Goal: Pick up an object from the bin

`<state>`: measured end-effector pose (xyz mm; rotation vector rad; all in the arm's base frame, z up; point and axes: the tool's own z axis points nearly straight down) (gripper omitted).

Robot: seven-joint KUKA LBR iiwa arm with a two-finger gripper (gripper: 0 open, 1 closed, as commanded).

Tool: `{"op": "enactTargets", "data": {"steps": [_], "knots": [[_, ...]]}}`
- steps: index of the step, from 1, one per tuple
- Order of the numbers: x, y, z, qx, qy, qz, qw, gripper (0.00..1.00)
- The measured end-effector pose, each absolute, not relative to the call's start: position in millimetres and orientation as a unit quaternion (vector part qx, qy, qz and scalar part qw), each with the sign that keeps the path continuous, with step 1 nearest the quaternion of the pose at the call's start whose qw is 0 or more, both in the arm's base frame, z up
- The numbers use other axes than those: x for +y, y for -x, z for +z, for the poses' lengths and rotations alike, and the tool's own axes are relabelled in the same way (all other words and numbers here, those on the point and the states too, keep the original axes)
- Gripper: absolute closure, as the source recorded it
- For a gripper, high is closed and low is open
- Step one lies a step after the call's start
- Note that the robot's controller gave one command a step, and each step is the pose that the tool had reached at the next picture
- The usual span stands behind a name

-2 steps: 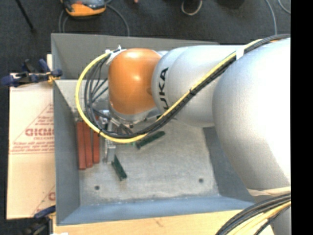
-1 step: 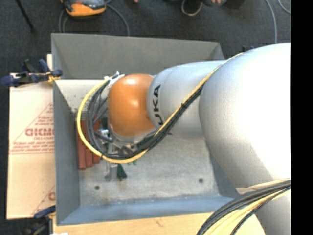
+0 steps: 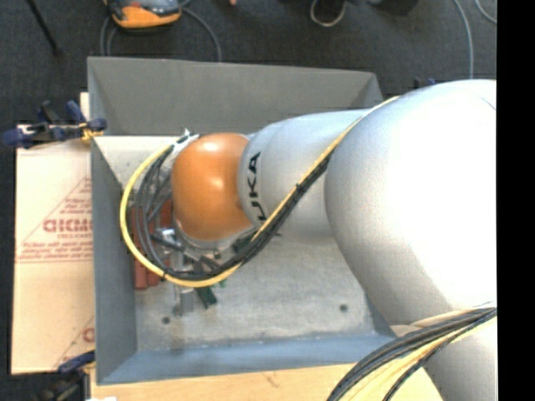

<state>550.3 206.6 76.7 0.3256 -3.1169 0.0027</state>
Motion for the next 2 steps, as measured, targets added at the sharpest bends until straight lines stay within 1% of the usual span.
{"op": "enactTargets", "data": {"steps": [1,2], "knots": [[174.7,-554.3,85.3,-0.998,-0.068,-0.001,-0.001,1.00],[174.5,-554.3,85.2,-0.998,-0.067,-0.001,-0.001,0.00]]}}
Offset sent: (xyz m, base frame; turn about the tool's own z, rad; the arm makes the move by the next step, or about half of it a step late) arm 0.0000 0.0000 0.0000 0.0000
